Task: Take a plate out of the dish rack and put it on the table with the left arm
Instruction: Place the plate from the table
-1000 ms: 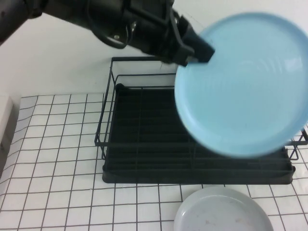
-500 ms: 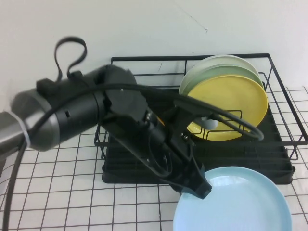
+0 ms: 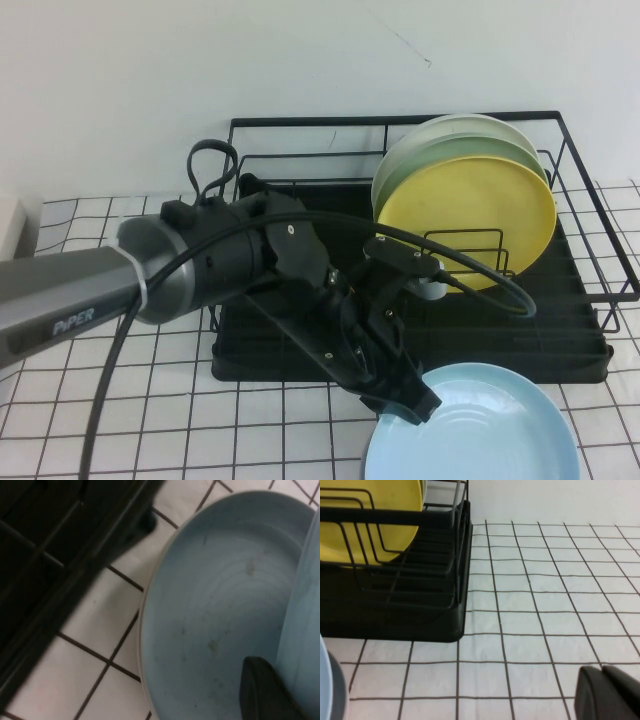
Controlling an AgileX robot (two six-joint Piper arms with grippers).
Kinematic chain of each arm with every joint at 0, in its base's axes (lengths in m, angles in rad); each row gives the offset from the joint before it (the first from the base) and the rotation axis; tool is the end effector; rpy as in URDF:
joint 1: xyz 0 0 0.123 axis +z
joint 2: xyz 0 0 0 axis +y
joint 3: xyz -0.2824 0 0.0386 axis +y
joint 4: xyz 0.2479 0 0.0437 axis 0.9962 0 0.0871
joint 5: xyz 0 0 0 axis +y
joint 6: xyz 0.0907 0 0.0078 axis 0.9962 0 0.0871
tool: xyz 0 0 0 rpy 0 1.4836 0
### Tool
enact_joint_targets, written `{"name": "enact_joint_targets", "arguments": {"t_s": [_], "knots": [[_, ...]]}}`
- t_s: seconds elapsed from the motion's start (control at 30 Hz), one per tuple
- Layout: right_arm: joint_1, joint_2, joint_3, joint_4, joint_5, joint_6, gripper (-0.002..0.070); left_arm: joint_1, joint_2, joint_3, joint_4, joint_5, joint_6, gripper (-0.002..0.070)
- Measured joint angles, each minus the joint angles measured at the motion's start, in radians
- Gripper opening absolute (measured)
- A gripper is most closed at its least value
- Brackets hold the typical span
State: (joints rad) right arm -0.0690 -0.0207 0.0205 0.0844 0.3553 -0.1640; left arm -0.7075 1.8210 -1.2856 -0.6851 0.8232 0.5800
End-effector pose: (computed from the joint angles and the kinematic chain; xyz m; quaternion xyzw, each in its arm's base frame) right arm 0.0526 -0.0009 0.1754 -0.0152 0.7947 -0.0350 0.6058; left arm 0.2583 -0.2766 0.2247 0.4078 0.8584 -0.2860 0.1225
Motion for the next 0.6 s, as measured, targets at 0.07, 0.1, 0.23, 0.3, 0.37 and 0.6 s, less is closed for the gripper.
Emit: {"name": "enact_joint_targets", "arguments": {"t_s": [0.07, 0.1, 0.23, 0.3, 0.37, 0.6], "knots": [[0.000, 0.000, 0.000, 0.000, 0.000, 0.000, -0.0001, 0.000, 0.011, 0.000, -0.007, -0.012, 0.006, 0.0071], [0.000, 0.000, 0.000, 0.000, 0.000, 0.000, -0.0001, 0.000, 0.012, 0.000, -0.009, -0.012, 0.008, 0.0071], [0.000, 0.000, 0.000, 0.000, 0.000, 0.000, -0.0001, 0.000, 0.013, 0.000, -0.007, -0.021, 0.013, 0.0176], [0.000, 0.000, 0.000, 0.000, 0.000, 0.000, -0.0001, 0.000, 0.013, 0.000, -0.004, -0.025, 0.012, 0.0309], [0.000, 0.000, 0.000, 0.000, 0.000, 0.000, -0.0001, 0.000, 0.006, 0.000, 0.002, -0.029, 0.012, 0.0470], [0.000, 0.000, 0.000, 0.000, 0.000, 0.000, -0.0001, 0.000, -0.094, 0.000, 0.057, -0.042, 0.012, 0.0673]]}}
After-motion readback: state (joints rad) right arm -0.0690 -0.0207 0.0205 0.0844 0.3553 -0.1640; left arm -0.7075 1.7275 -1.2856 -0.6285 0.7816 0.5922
